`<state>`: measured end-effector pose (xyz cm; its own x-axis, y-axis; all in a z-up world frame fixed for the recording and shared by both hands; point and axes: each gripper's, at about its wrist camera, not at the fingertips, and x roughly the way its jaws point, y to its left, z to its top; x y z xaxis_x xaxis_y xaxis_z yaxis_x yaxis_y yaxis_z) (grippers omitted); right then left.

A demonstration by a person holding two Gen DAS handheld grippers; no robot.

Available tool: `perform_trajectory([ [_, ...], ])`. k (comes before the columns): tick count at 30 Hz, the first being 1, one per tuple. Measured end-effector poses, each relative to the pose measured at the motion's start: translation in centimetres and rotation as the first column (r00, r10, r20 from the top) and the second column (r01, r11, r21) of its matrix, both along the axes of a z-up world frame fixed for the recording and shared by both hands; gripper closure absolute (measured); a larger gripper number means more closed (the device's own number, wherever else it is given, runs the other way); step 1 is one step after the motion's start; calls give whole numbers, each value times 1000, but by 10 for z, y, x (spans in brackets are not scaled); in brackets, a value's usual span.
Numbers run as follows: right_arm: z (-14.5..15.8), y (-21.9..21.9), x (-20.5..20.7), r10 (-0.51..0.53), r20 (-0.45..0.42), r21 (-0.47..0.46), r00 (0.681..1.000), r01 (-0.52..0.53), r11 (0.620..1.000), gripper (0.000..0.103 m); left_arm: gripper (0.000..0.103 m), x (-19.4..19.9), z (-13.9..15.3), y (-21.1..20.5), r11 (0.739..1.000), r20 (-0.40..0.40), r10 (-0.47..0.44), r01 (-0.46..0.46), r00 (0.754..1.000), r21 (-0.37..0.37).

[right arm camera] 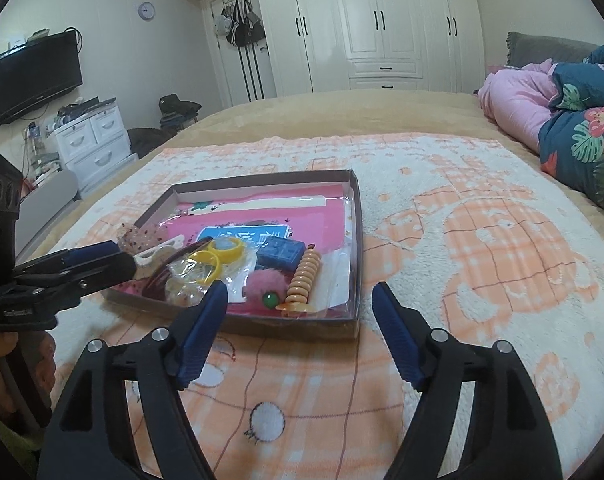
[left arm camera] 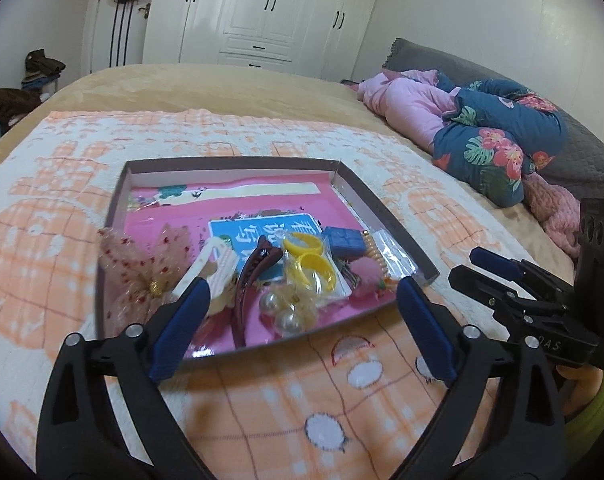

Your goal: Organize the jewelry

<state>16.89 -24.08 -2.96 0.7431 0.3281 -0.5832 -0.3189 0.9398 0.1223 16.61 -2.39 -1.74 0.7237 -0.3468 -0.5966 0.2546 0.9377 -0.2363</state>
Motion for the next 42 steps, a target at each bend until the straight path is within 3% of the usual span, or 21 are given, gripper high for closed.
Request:
perform_trajectory([
  [5,2,0,-17,-2,10,8,1000,2,1000,19,11,-19,2,6,1000,10,17,-18,1000,11],
  [14,6,2,-48,-12,52,12,999,11,1000,8,11,-41,0,23,997,12,73,-73,997,-14],
  [26,9,9,-83,-12,138,-17,990,15,1000,6,11,-79,4,30,995,58,94,-96,994,25],
  [42,10,7,-106,-46,191,-15,981,50,999,6,11,-112,5,23,992,141,104,-112,985,53],
])
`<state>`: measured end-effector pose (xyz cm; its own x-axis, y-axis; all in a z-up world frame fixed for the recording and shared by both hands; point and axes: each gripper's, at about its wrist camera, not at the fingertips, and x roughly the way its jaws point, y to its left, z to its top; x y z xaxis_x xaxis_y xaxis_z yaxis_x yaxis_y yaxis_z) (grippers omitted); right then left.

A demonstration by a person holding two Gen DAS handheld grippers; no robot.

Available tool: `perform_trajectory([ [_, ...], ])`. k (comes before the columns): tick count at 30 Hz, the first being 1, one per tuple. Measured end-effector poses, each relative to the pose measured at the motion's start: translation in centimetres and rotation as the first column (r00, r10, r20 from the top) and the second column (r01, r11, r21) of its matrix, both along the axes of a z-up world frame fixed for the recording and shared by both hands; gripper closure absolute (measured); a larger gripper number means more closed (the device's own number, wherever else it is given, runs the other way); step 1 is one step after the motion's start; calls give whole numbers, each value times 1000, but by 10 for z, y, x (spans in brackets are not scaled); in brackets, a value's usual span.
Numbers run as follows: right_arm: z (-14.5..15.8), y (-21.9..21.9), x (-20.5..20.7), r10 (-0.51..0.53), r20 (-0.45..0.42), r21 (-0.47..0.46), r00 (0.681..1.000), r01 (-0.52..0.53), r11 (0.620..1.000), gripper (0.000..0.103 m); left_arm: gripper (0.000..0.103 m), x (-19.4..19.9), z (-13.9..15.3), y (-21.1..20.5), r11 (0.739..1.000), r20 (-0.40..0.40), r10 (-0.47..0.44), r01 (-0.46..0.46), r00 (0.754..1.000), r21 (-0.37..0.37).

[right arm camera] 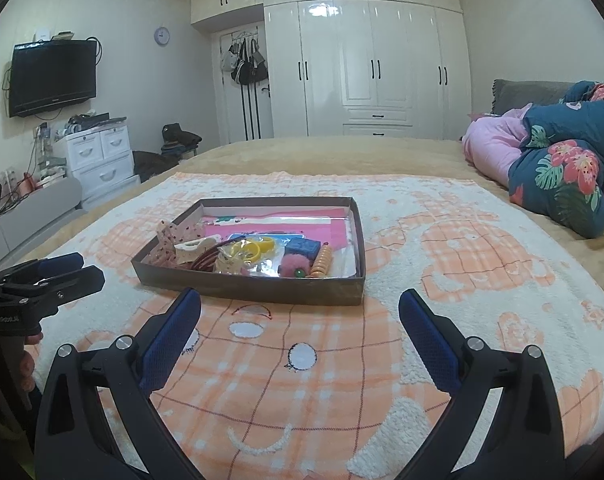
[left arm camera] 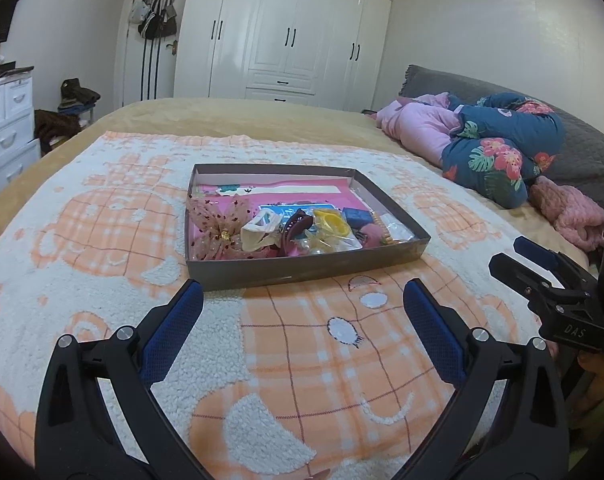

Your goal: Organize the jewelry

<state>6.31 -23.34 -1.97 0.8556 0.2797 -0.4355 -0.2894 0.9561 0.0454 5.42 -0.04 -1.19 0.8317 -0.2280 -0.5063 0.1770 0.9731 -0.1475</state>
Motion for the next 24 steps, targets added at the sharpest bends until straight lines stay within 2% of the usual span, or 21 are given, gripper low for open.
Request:
perform_trajectory([
  [7,-1,-4,-13,-32,71,-2,997,32,999,6,11,-6,-2,-1,1000,27,22,-22,999,7],
  [14,2,-8,-27,-68,194,19,979,65,998,6,11,-15,0,-1,998,97,57,-58,994,13],
  [24,2,-10,-40,-107,272,40,956,99,994,6,11,-23,4,-4,994,150,92,-99,984,39],
])
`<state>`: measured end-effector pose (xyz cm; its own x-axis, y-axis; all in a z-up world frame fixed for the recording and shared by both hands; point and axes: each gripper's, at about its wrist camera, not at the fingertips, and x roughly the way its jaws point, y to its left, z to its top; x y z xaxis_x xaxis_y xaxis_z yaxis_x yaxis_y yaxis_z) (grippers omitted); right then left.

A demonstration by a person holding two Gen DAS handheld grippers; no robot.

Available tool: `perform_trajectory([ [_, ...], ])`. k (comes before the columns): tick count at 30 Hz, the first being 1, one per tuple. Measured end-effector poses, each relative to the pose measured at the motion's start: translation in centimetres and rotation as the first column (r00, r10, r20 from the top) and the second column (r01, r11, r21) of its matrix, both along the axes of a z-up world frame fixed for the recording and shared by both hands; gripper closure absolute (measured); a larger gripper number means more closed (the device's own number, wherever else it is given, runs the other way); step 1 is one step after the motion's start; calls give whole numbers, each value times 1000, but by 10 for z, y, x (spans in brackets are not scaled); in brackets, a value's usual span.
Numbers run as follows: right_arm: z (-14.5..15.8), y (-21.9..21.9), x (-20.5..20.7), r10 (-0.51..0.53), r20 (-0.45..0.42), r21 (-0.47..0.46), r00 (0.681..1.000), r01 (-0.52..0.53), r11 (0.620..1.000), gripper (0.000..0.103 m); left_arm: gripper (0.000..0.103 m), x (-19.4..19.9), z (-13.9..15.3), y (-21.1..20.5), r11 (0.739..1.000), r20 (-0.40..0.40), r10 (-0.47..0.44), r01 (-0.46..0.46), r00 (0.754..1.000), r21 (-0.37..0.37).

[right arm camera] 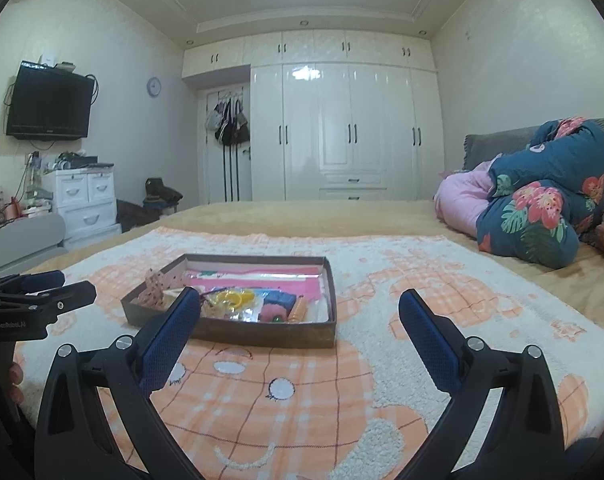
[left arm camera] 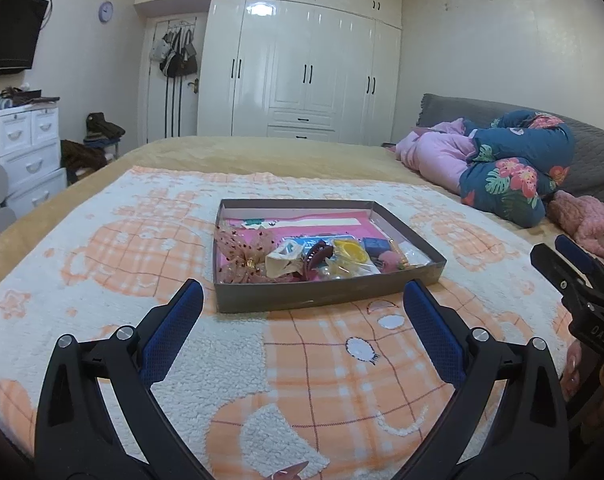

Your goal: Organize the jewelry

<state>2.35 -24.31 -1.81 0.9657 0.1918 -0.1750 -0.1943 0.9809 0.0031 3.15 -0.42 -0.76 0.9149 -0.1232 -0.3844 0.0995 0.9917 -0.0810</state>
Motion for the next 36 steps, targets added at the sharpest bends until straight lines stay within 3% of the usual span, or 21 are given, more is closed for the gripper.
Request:
perform_trajectory([
  [36,-5,0,2,-13,-23,11,1000,13,1000,6,11,-1,0,3,1000,18,14,-14,1000,3],
])
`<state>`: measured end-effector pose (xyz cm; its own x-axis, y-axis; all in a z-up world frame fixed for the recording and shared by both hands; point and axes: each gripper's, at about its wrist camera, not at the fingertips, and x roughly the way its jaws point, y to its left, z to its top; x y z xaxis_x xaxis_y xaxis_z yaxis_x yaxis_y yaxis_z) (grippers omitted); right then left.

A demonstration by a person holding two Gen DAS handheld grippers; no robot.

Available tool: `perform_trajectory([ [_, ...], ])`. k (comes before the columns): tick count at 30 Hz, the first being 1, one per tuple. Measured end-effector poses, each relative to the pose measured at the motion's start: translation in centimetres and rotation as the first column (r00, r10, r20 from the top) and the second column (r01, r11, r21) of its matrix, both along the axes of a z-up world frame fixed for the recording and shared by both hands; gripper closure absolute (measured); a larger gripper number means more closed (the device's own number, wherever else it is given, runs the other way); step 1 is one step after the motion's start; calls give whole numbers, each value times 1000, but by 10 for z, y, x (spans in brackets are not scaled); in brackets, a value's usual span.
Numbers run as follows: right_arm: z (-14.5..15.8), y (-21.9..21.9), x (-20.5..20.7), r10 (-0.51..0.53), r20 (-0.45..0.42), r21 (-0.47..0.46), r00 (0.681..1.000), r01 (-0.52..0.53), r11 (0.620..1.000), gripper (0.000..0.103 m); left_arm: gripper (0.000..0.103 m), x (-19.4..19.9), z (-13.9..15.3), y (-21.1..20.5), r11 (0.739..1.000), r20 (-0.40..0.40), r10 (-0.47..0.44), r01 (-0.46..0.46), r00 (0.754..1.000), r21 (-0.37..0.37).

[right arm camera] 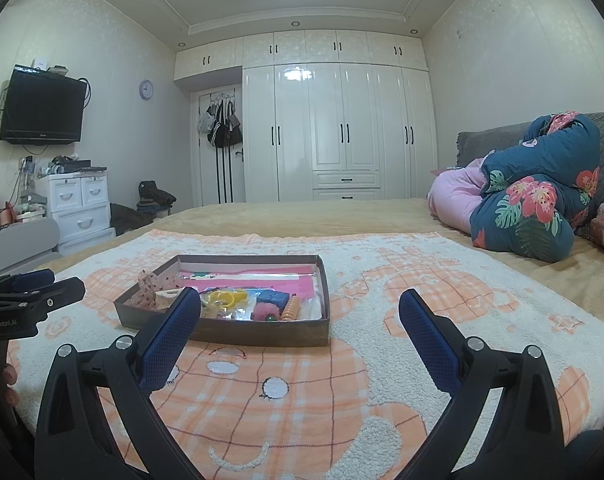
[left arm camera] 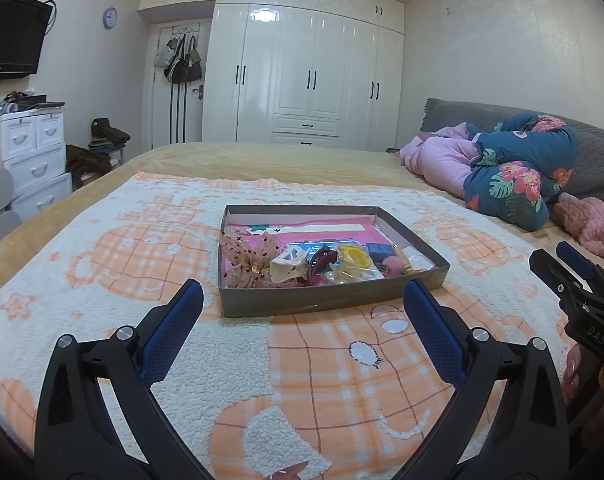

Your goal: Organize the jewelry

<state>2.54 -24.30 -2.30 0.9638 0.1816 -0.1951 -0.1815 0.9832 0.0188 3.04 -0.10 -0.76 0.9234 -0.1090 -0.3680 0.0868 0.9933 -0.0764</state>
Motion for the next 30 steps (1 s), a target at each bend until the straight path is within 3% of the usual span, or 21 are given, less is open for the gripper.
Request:
perform_trajectory([
  [30,-3,-1,2,-2,-4,1,1000,2,1000,6,11,-1,0,5,1000,3,7,-7,1000,4],
])
